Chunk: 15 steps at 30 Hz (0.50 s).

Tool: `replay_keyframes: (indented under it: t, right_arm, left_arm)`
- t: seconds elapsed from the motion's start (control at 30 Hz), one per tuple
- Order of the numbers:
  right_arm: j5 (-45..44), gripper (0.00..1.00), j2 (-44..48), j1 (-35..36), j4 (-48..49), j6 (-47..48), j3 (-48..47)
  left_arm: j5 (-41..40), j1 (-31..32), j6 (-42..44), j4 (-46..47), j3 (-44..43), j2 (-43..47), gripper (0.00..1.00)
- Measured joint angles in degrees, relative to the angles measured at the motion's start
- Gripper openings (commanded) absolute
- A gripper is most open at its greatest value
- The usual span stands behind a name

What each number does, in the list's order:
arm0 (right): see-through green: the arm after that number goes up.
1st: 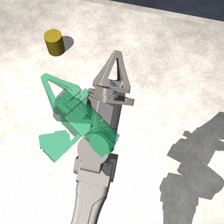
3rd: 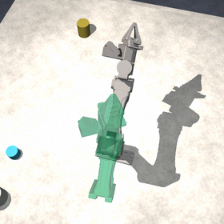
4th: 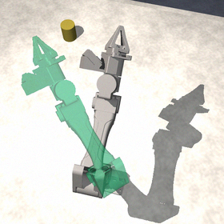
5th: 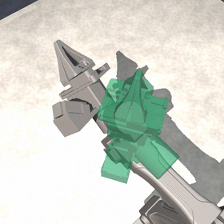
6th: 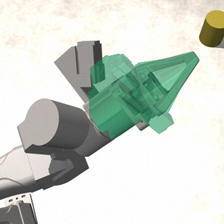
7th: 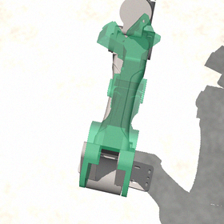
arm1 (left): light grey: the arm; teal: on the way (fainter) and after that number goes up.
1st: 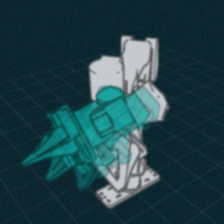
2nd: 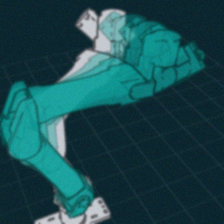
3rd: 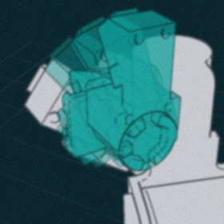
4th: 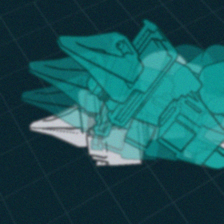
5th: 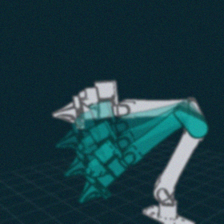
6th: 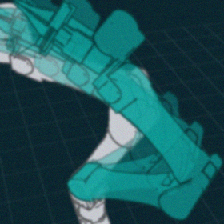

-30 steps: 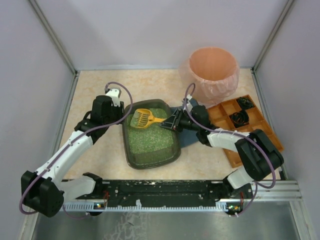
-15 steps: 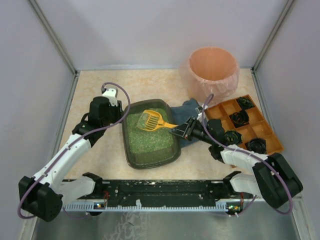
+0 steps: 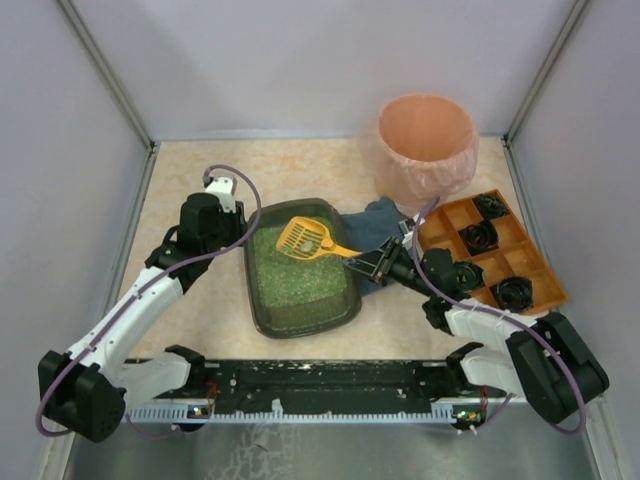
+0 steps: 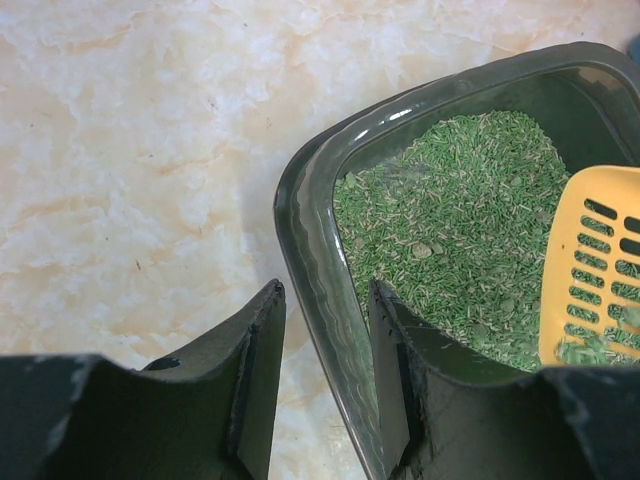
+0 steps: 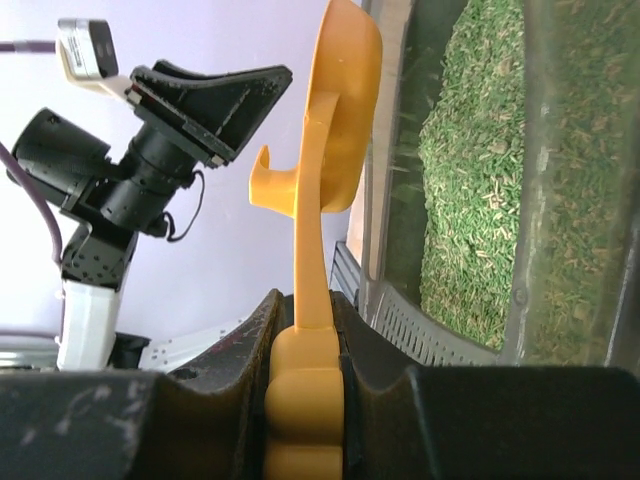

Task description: Clean the litter box

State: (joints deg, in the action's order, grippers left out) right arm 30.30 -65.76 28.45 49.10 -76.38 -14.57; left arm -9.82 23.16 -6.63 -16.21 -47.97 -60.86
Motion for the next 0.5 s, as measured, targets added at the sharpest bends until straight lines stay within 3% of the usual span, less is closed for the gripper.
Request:
replay_keyframes:
  t: [0.5]
  right_arm:
    - [1.46,0.00,-0.90,0.07,-7.54,3.08,-3.54]
  left_arm:
    - [0.02,0.00,0.02,0.02,0.02,-0.46,0.45]
